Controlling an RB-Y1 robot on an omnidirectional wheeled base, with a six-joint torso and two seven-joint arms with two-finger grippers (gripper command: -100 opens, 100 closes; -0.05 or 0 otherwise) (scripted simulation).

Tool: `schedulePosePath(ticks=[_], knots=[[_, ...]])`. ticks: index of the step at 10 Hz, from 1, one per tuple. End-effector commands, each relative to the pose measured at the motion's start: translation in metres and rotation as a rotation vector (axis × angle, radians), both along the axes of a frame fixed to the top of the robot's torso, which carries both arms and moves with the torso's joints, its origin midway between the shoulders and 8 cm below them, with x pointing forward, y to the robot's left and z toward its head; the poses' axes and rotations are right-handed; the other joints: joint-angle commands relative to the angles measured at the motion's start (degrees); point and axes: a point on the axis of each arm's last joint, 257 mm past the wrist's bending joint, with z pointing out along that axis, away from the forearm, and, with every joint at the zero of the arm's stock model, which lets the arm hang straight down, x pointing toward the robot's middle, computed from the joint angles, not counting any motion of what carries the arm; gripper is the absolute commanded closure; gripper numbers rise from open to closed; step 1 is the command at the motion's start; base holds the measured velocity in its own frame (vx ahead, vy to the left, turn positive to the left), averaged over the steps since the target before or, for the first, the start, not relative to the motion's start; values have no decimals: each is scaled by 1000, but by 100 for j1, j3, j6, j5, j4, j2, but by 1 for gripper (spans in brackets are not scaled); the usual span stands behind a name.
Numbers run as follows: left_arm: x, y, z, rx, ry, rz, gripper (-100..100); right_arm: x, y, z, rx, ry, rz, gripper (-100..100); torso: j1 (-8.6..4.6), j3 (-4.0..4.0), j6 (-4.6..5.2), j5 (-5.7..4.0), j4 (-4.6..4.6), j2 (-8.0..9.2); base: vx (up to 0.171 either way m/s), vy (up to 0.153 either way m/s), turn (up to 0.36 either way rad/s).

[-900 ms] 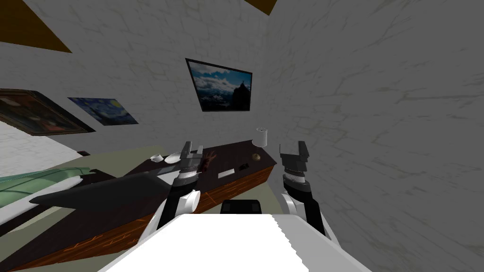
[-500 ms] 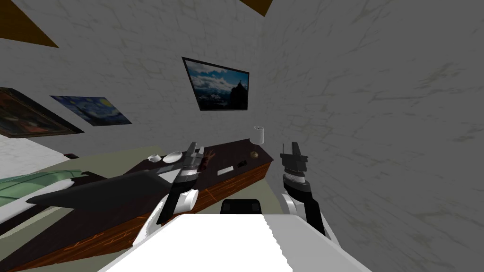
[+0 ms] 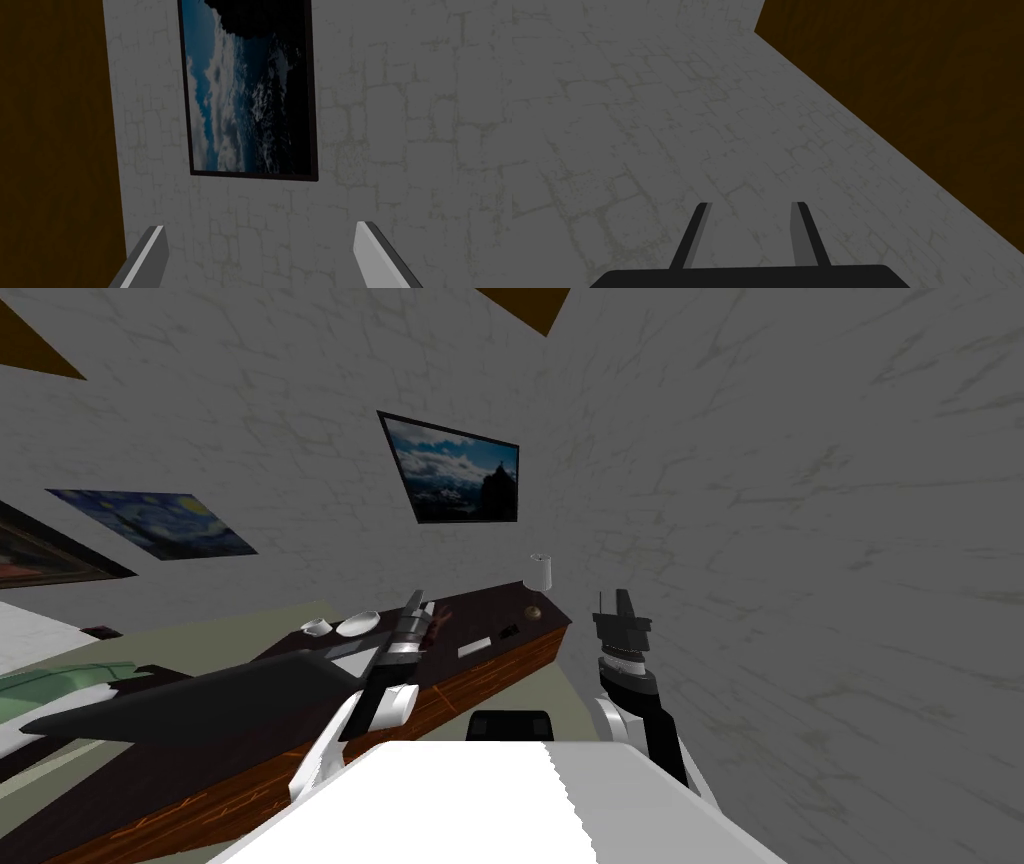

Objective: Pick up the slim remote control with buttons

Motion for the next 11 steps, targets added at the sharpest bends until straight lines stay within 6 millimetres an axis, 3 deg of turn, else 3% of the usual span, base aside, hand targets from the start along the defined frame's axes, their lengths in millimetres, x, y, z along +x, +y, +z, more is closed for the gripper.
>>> schedulePosePath(ticks=[1, 11], knots=[[10, 11, -14, 5, 54, 16, -100, 0, 0, 0, 0, 0, 0, 0, 0, 0, 0, 0, 0, 0, -45, 6, -139], [47, 63, -82, -11, 302, 114, -100, 0, 0, 0, 0, 0, 0, 0, 0, -4, 1, 0, -2, -7, -37, 3, -89]])
